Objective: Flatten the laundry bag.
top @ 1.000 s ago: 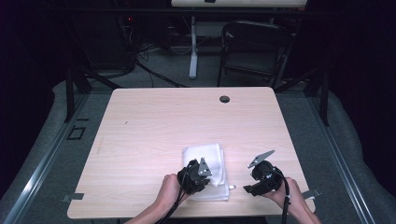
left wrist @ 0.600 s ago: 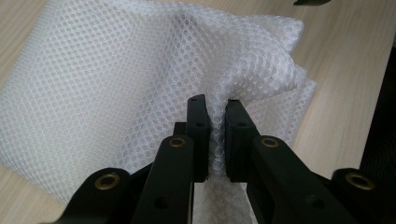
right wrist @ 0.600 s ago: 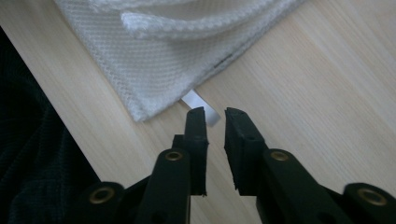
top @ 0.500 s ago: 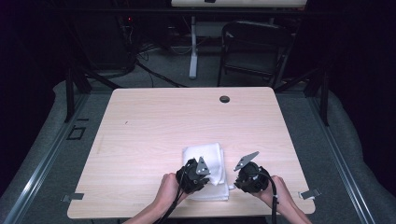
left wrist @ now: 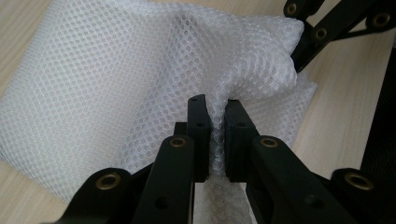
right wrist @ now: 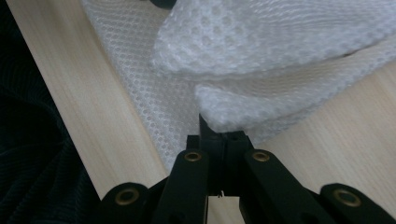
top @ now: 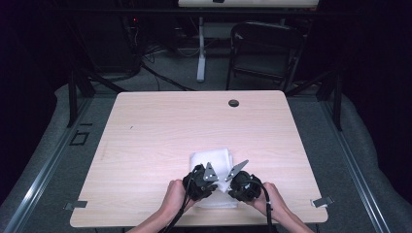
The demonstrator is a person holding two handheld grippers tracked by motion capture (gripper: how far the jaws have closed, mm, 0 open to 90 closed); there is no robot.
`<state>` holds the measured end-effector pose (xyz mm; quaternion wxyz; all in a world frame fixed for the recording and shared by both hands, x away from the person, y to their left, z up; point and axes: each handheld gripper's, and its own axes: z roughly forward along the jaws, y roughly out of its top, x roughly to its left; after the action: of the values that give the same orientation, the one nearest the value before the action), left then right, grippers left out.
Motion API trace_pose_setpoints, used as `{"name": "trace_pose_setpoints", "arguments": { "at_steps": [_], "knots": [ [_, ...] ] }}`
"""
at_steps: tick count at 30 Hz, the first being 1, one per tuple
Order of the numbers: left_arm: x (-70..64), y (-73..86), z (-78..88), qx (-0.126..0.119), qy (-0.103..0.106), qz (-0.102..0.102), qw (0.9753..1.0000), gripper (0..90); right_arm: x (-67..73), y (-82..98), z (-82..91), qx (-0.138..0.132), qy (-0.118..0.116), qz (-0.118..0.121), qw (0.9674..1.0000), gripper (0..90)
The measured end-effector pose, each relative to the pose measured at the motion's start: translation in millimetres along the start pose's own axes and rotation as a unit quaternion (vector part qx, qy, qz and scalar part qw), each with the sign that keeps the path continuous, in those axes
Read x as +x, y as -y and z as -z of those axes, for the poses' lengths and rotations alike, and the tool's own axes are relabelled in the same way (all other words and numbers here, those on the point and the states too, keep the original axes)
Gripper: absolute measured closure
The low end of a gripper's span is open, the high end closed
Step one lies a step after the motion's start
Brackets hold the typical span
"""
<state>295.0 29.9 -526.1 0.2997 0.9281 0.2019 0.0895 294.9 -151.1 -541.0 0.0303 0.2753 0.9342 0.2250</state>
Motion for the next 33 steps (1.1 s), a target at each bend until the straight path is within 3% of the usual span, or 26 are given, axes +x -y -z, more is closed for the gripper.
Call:
{"name": "trace_pose_setpoints", "arguments": {
  "at_steps": [3,9,12,15,17,18,20,33],
  "knots": [
    [0.6,0.3,1.6,-0.002,-0.001,0.001,1.0,83.5,1.4,2.4,-6.2,0.013,0.008,0.004,0.9999,90.0],
    [2.1,0.8,3.1,-0.002,-0.001,0.002,1.0,83.5,0.4,4.2,-11.2,0.011,0.004,-0.006,0.9999,90.0],
    [3.0,1.0,4.2,-0.001,-0.003,0.003,1.0,83.6,-0.1,3.8,-11.2,0.02,0.006,0.001,0.9998,90.0],
    [4.6,1.4,6.9,-0.003,-0.006,0.004,1.0,83.6,-0.9,5.4,-12.3,0.01,0.0,-0.007,0.9999,90.0],
    [5.7,1.8,8.9,-0.006,-0.007,0.006,0.9999,83.6,-2.1,4.8,-10.5,0.022,0.005,0.004,0.9997,90.0],
    [5.9,2.1,9.8,-0.008,-0.009,0.009,0.9999,83.7,-0.6,5.6,-12.5,0.01,0.0,-0.006,0.9999,90.0],
    [6.4,2.4,10.9,-0.009,-0.01,0.009,0.9999,83.7,-1.0,4.7,-11.0,0.021,0.0,0.001,0.9998,90.0],
    [12.0,13.1,32.7,-0.033,-0.035,0.026,0.9985,84.1,-1.6,4.6,-11.6,0.019,0.004,0.001,0.9998,90.0]
  ]
}}
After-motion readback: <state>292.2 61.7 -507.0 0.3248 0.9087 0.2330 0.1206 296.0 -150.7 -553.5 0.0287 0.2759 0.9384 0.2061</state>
